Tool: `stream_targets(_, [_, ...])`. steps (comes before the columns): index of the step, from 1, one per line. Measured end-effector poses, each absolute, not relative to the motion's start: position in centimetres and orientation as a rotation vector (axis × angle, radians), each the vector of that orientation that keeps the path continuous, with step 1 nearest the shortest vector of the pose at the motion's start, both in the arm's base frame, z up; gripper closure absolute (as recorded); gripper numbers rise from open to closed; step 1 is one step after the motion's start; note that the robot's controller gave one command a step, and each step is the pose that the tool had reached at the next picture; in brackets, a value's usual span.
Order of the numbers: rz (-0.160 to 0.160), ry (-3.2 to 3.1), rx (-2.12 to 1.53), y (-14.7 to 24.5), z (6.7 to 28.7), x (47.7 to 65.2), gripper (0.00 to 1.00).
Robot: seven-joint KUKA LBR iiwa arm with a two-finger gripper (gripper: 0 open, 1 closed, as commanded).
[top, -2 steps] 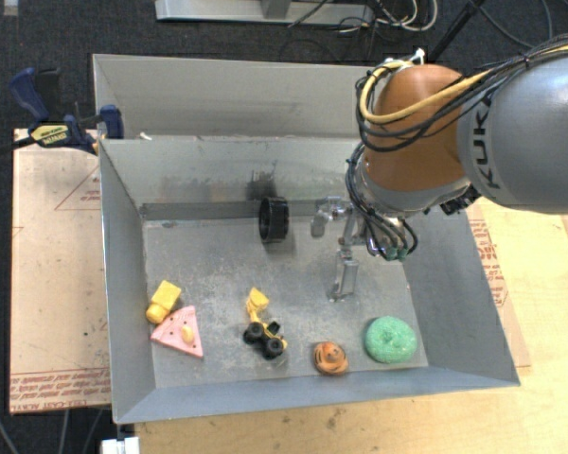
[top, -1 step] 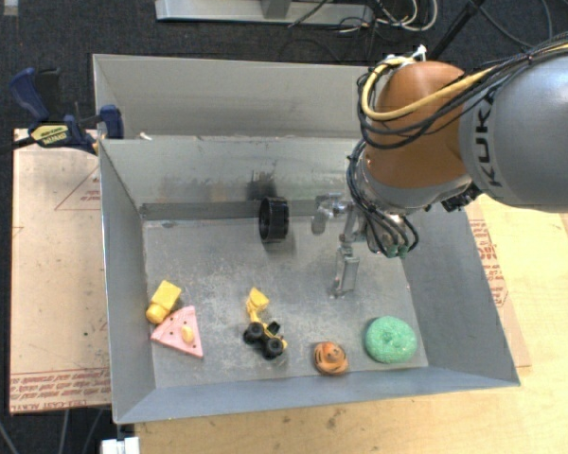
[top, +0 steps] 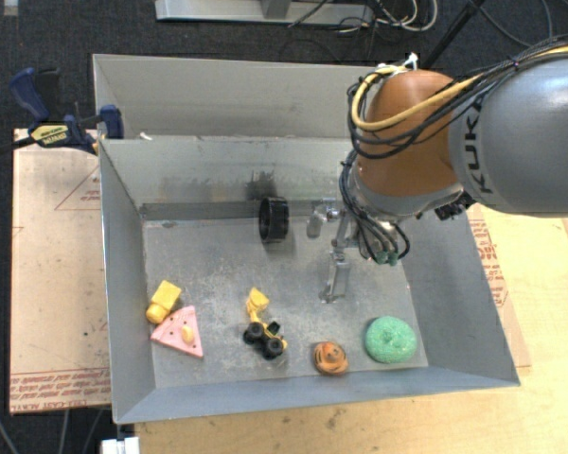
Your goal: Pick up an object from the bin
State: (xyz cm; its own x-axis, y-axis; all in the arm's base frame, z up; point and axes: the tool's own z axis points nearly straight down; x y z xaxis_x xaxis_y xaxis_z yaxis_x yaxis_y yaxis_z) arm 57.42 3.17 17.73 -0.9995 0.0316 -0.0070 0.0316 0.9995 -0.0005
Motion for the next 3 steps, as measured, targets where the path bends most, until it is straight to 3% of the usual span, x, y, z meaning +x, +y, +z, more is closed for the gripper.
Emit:
stream_targets(1, [0.004,3.132,0.129,6.7,12.2,57.6,0.0])
stream_targets(2, [0.003,3.143,0.135,8.0,8.1,57.1,0.0])
stream_targets(3, [0.002,3.13,0.18,11.4,7.5,52.1,0.0])
